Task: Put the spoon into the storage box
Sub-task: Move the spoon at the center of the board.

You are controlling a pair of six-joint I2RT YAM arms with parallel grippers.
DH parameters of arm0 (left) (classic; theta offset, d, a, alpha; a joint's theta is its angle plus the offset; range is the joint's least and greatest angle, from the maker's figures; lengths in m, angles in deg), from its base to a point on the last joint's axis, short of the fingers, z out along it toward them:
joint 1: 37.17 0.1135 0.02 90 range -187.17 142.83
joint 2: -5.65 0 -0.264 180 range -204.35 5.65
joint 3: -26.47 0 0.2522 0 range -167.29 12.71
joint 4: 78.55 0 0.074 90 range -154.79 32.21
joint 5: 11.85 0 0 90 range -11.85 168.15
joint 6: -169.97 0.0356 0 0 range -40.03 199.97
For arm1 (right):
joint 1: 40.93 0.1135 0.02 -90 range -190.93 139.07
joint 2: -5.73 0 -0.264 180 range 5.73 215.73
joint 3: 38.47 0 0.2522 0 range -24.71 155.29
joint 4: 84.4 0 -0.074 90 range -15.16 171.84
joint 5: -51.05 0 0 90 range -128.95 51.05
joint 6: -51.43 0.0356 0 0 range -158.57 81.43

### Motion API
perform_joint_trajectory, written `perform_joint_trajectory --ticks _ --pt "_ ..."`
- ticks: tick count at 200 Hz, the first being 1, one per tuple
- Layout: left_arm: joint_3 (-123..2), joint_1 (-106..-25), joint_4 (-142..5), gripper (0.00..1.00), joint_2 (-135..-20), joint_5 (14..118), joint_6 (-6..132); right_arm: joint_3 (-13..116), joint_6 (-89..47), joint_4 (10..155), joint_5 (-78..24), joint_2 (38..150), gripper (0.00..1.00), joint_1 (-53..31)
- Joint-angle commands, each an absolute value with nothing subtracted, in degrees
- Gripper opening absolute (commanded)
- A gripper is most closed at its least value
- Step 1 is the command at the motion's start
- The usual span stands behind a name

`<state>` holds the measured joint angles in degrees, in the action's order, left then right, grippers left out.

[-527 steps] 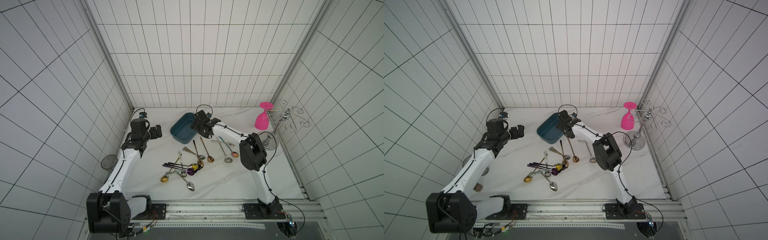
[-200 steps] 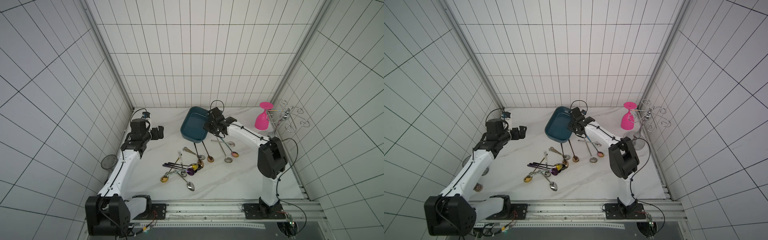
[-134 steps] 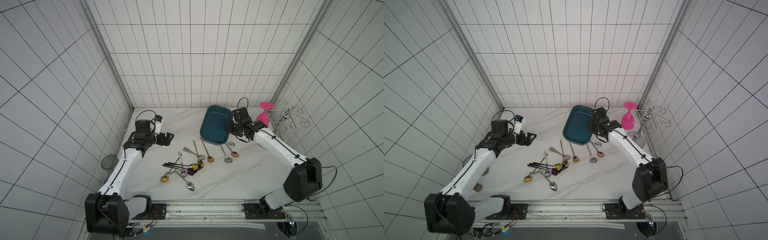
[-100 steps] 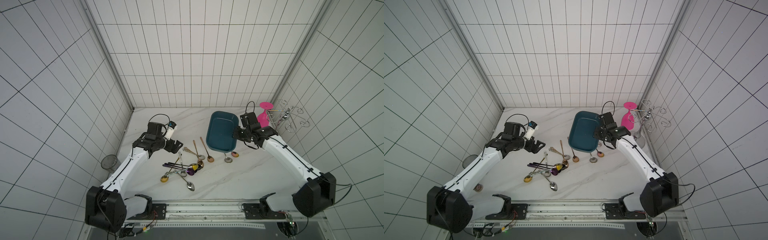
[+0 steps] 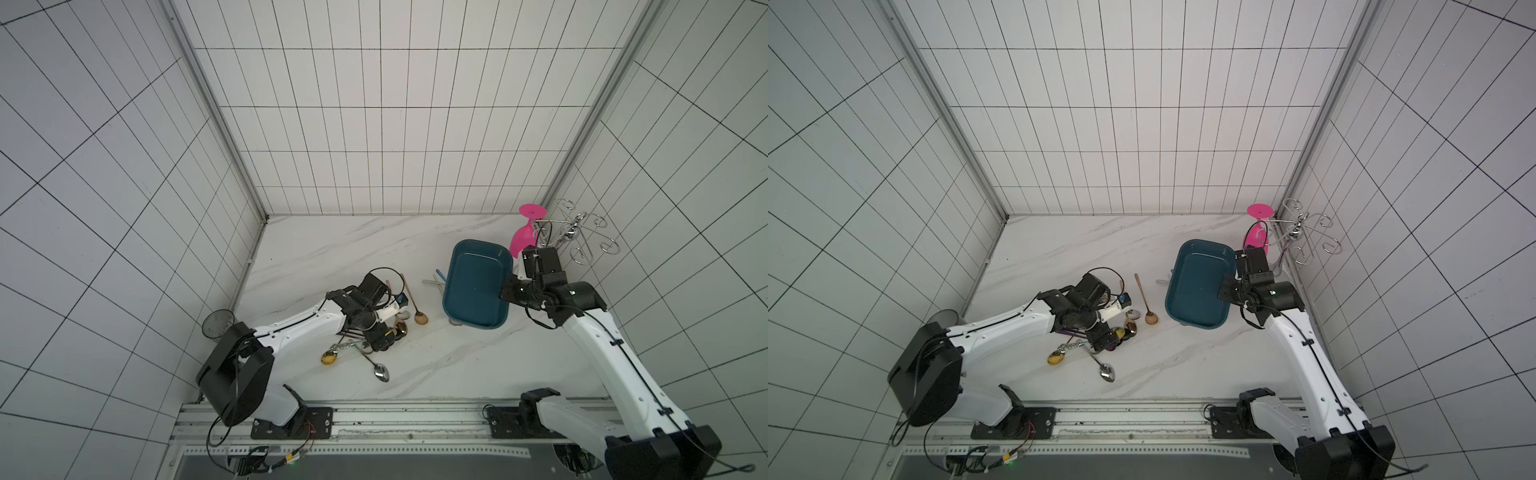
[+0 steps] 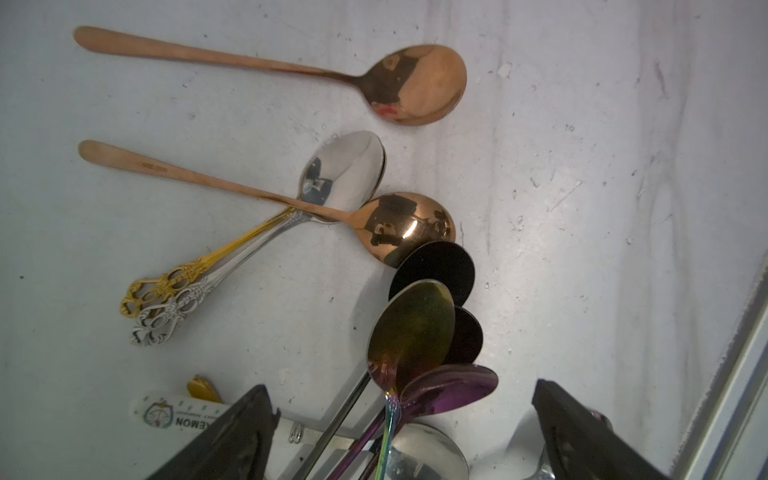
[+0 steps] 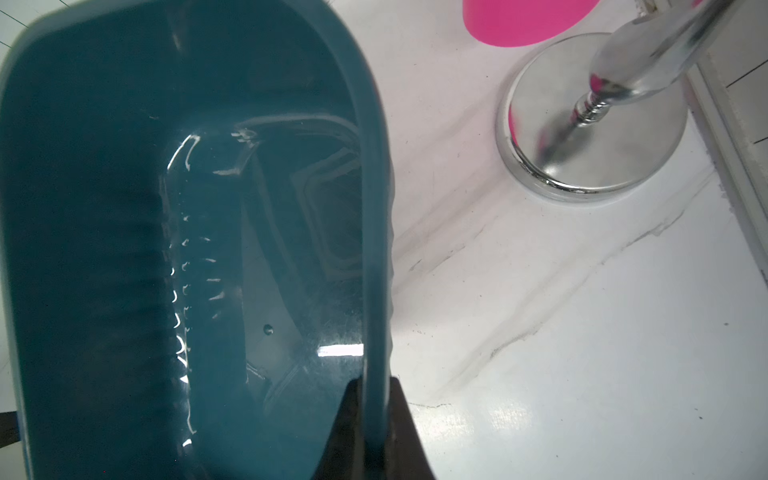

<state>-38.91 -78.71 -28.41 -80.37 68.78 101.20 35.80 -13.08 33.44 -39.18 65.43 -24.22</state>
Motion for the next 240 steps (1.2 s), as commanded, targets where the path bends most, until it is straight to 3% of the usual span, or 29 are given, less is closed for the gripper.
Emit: perform_joint_trajectory --ticks 1,65,129,173,200,240 --pt "-41.42 -81.41 -30.07 0.98 -84.71 72.18 100.56 33.57 -13.98 31.78 -38.45 63.77 0.00 -25.20" --pt "-44.36 -85.63 -32.42 0.96 -93.20 86.61 98.19 34.17 -15.62 31.06 -37.74 63.41 0.00 -25.88" --pt "-39.54 -74.06 -34.13 0.80 -89.11 86.92 99.07 33.49 -15.94 33.20 -33.64 65.09 0.00 -25.75" --pt "-41.43 -63.74 -35.17 0.82 -90.38 88.94 98.88 34.19 -16.44 35.34 -30.70 68.45 0.00 -22.74" --pt "-44.41 -58.41 -35.07 0.85 -92.18 91.47 97.70 35.90 -17.65 38.03 -31.65 71.93 0.00 -15.25" --pt "-46.62 -55.78 -33.49 0.92 -87.12 92.09 96.26 41.03 -18.57 42.68 -24.42 82.28 0.00 -6.24"
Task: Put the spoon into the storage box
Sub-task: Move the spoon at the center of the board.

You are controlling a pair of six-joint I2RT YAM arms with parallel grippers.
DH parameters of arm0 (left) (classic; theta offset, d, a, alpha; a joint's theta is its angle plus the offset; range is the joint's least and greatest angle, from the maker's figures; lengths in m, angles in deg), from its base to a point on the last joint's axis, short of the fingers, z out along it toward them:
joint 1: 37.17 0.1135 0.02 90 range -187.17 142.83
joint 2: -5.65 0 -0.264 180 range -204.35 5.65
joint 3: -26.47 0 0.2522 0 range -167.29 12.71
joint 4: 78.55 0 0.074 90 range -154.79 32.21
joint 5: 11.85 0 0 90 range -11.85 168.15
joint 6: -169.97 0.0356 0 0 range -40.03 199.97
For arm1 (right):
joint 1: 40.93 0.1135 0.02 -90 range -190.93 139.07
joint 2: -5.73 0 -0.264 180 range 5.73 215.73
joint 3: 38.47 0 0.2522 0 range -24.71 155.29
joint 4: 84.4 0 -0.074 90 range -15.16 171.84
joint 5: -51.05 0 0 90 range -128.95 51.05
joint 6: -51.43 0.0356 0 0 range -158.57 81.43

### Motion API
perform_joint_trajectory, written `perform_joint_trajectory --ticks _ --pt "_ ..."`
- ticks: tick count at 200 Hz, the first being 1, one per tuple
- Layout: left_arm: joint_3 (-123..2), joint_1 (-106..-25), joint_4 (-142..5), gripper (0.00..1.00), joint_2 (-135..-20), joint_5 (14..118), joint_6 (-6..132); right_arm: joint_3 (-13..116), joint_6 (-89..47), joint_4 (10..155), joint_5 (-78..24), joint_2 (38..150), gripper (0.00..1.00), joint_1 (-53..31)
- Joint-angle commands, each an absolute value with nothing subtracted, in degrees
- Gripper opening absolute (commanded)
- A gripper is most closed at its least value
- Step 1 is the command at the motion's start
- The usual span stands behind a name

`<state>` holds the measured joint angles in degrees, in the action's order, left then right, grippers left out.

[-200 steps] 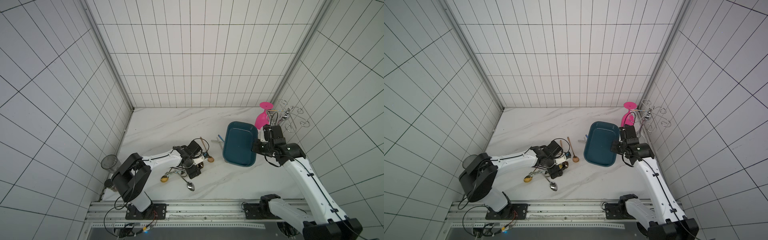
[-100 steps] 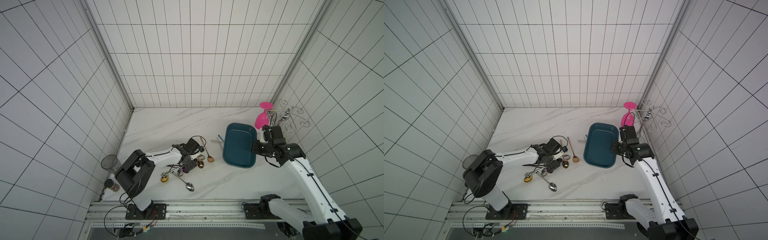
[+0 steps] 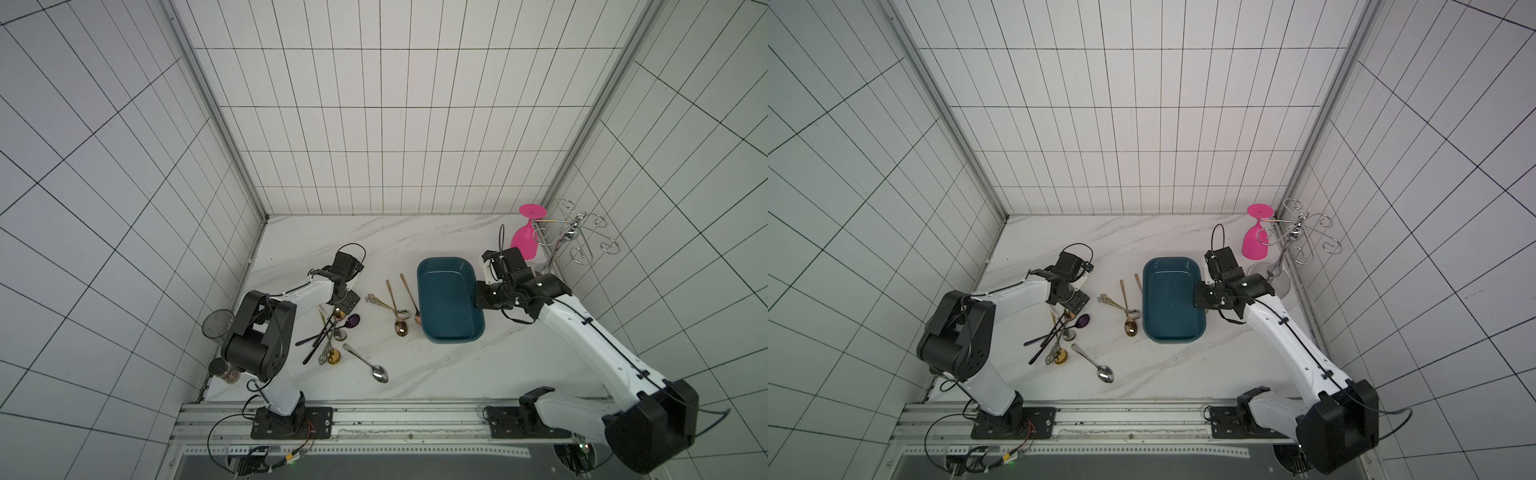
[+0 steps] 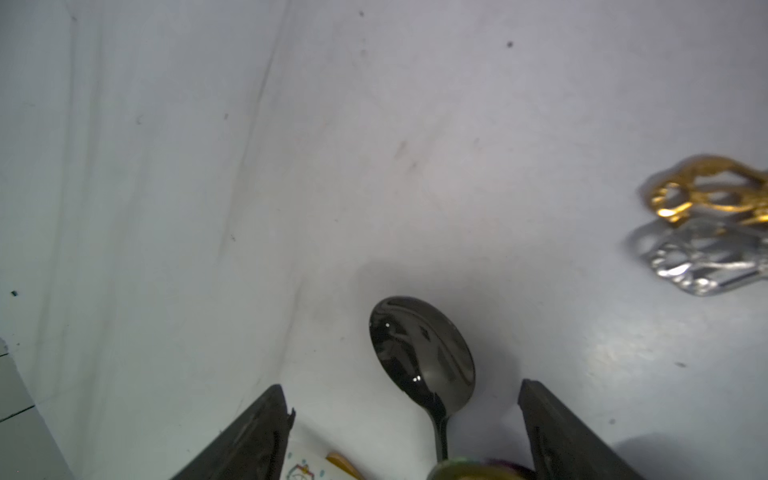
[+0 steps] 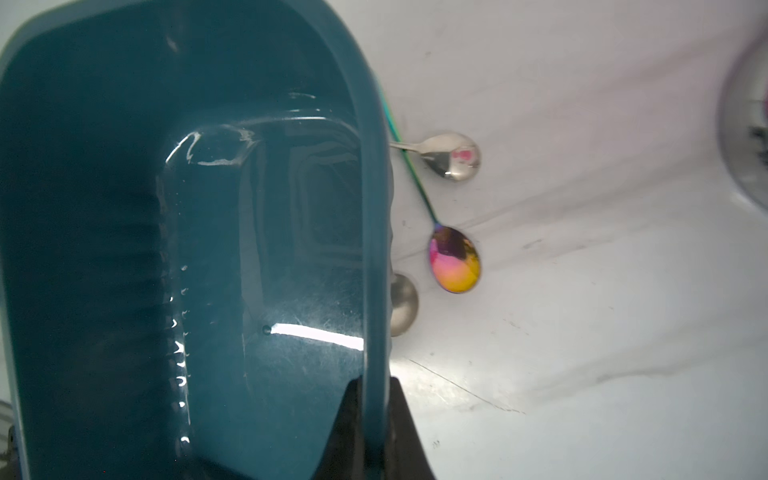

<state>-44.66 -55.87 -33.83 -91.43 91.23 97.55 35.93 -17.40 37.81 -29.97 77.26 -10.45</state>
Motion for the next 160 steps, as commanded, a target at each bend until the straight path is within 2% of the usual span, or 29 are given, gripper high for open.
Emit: perform_joint_trajectory --ticks 1,42,89,121,160 --pt "-46.53 -55.79 -33.49 0.93 -86.84 92.02 96.25 41.12 -18.55 42.83 -24.25 82.50 0.00 -6.10" --pt "-46.18 -54.03 -32.74 0.98 -75.12 93.04 94.36 49.62 -17.87 44.66 -19.06 95.80 0.00 2.07" --pt "-45.66 -42.23 -33.17 0.98 -68.01 88.57 86.74 60.28 -18.47 43.36 -15.74 110.21 0.00 8.84" --pt "-44.11 -36.48 -34.79 0.98 -65.11 85.34 83.00 63.92 -18.39 43.23 -13.39 115.81 0.00 10.48" --pt "-43.72 -35.91 -35.29 0.98 -64.84 84.26 82.43 62.90 -18.88 41.41 -14.59 117.78 0.00 10.31"
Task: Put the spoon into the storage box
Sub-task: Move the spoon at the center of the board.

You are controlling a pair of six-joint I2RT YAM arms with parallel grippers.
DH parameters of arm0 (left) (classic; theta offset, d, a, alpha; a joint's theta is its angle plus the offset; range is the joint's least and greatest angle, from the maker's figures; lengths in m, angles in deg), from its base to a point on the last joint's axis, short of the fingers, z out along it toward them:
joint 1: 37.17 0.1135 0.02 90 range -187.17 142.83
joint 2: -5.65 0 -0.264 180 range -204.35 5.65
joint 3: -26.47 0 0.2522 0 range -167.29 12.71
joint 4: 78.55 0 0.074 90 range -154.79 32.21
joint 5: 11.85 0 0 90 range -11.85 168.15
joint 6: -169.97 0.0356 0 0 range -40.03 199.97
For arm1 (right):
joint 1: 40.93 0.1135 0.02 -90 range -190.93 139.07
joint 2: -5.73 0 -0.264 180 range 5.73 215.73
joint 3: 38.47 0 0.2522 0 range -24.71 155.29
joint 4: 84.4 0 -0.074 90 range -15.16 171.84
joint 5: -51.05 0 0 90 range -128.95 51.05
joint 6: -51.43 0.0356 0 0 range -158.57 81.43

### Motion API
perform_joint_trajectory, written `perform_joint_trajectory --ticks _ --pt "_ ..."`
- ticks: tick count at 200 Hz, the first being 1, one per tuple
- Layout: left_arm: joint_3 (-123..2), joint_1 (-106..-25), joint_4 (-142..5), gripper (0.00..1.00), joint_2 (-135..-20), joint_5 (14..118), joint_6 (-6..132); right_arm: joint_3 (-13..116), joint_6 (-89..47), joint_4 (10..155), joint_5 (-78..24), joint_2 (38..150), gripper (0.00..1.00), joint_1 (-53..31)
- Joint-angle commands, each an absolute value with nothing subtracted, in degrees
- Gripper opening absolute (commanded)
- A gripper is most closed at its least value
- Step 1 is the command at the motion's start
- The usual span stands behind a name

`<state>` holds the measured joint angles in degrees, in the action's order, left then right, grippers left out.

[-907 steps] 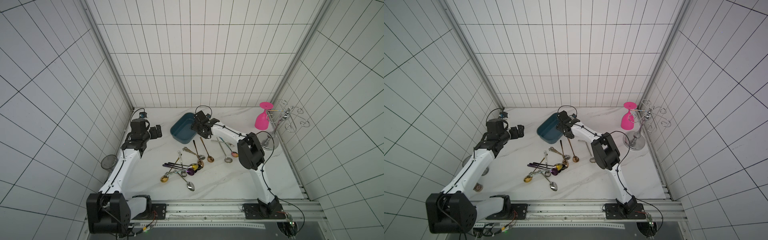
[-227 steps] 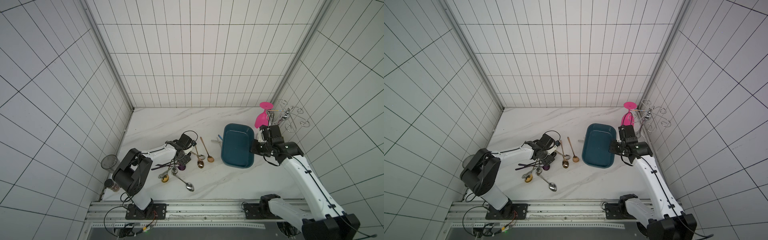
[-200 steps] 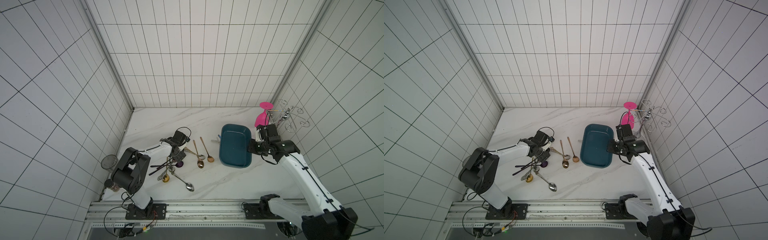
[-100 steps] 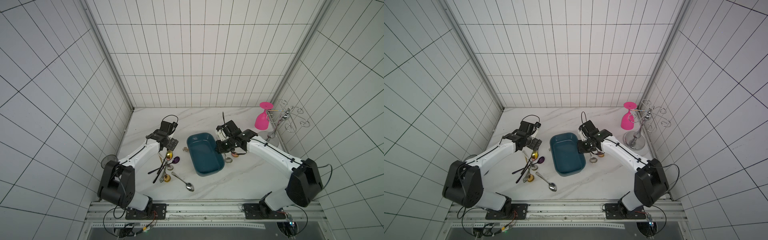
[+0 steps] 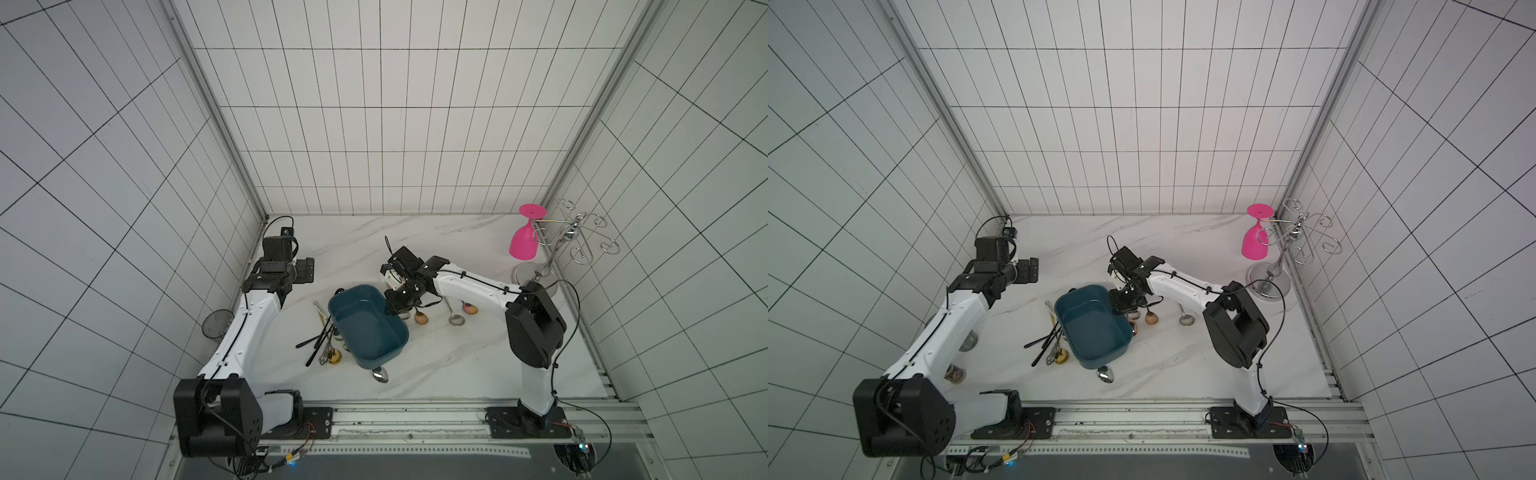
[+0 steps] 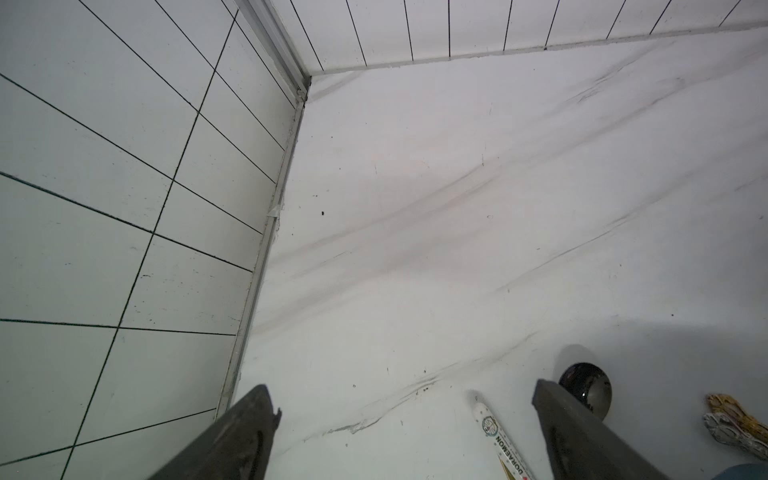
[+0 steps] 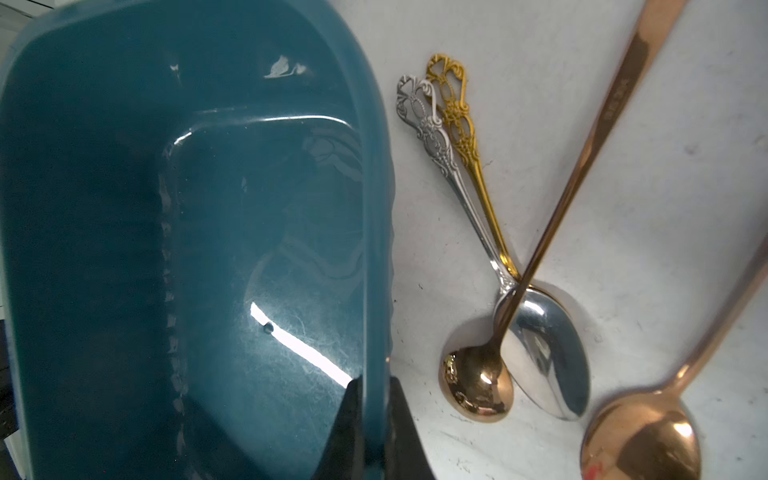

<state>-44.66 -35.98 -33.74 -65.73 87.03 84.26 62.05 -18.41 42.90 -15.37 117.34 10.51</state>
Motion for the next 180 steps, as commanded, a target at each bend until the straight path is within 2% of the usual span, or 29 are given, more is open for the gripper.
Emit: perform_joint_trajectory --ticks 1,55,180 --pt "-43.67 -35.88 -35.32 0.98 -64.84 84.15 82.43 62.87 -18.88 41.36 -14.59 117.83 0.00 10.31" --pt "-43.98 -35.79 -35.37 0.98 -65.36 84.07 82.39 56.88 -17.56 41.45 -17.99 117.13 0.00 6.75" --pt "-44.71 -35.81 -34.88 0.98 -65.93 83.96 82.16 39.14 -22.33 43.33 -24.80 104.67 0.00 -11.44"
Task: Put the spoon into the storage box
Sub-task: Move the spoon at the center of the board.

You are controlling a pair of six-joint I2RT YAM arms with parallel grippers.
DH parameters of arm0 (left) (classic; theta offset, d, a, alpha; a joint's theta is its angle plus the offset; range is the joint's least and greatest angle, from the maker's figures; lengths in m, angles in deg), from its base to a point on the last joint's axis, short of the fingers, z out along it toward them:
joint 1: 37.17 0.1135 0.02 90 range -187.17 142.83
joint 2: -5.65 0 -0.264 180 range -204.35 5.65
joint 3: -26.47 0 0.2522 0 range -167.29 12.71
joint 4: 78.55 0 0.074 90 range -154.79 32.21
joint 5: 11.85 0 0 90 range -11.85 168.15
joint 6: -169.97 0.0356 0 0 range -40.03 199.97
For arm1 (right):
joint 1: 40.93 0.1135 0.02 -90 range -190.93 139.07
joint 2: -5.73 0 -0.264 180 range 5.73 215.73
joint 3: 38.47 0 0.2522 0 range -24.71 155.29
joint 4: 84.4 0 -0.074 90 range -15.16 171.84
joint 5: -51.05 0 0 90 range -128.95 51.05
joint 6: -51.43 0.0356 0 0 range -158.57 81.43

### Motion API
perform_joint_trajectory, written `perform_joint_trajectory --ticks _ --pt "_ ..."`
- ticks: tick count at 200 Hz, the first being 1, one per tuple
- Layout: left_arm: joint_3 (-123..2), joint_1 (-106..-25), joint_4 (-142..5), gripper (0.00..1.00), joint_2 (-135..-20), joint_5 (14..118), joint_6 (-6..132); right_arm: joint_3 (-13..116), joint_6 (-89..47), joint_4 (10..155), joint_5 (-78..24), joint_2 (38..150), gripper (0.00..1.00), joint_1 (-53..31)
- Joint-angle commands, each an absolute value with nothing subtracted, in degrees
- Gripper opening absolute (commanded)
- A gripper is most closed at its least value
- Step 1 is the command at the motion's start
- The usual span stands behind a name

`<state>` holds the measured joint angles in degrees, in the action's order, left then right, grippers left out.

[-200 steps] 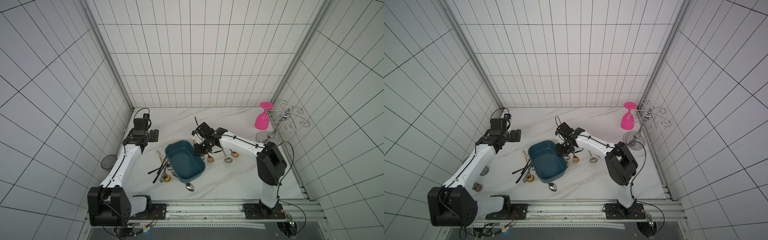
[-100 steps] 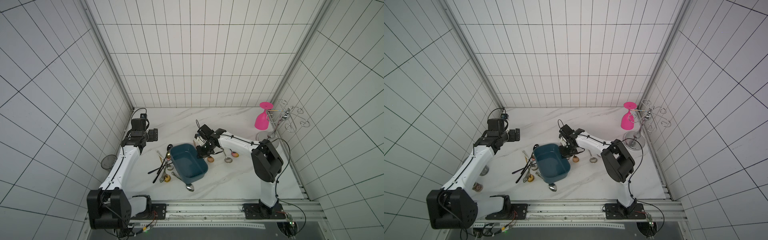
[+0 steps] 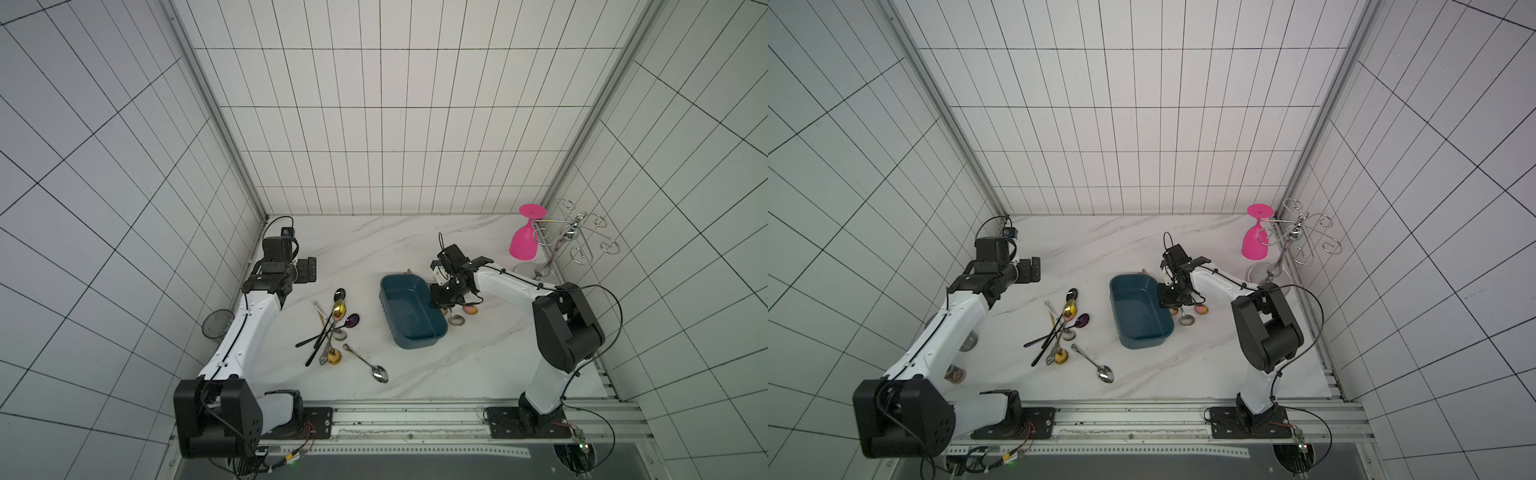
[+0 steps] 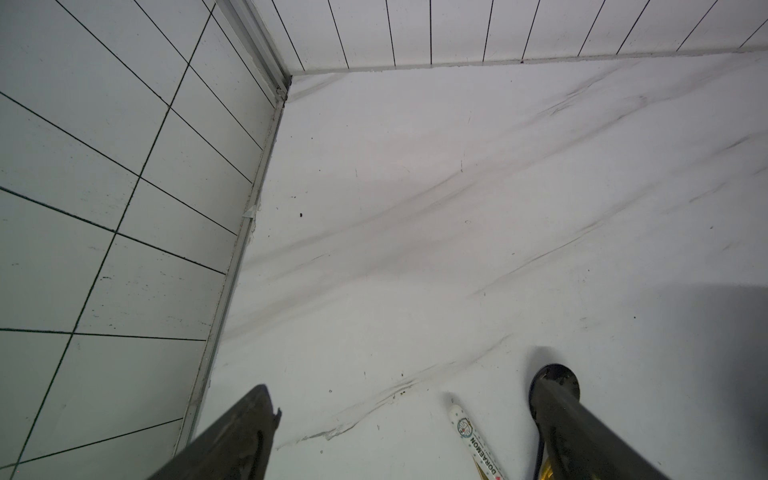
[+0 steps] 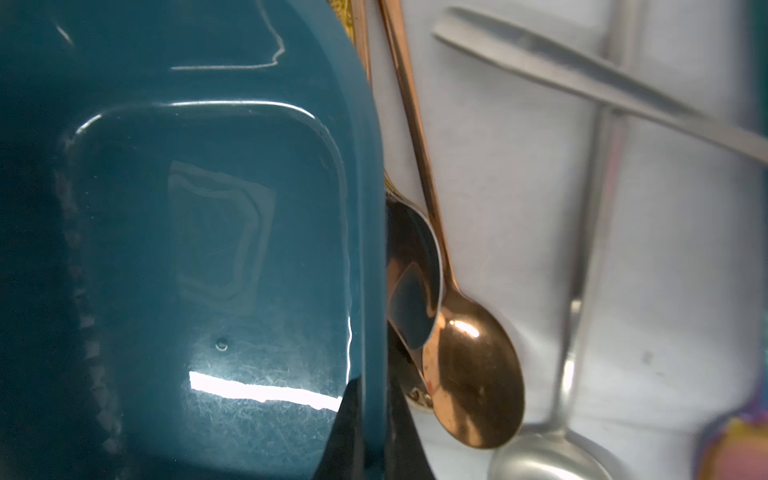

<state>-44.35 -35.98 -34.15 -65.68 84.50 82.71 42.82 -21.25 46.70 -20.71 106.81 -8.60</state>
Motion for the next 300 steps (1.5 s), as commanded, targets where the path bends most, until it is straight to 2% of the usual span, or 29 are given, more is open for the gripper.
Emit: perform_joint_trajectory --ticks 1,25,61,85,121,165,206,300 --pt "-44.70 -35.83 -34.89 0.98 -65.96 83.91 82.16 39.08 -22.37 43.34 -24.84 104.55 0.00 -11.51" --pt "-44.41 -35.77 -35.30 0.98 -66.01 83.63 82.18 39.99 -23.02 41.85 -24.82 102.88 0.00 -12.56" --pt "-44.47 -35.77 -35.28 0.98 -66.06 83.44 82.07 45.88 -22.78 40.25 -16.88 99.59 0.00 -8.74" --pt "-44.85 -35.79 -34.82 0.98 -66.16 83.88 81.99 51.92 -22.24 37.72 -10.94 101.27 0.00 -4.73" --pt "-44.20 -35.69 -35.61 0.98 -65.89 84.33 82.18 56.91 -15.80 45.71 -6.72 107.21 0.00 -3.39" --pt "-43.28 -35.32 -36.48 0.98 -65.01 85.89 82.56 63.61 -9.10 58.04 -7.61 119.19 0.00 -2.95" --pt "-42.95 -34.80 -36.55 0.99 -64.09 86.47 82.34 70.32 -10.72 58.65 -9.12 127.90 0.00 -3.51" --pt "-42.59 -34.80 -36.82 0.99 -64.46 82.73 81.62 56.86 -20.95 57.33 -20.06 119.89 0.00 -11.84"
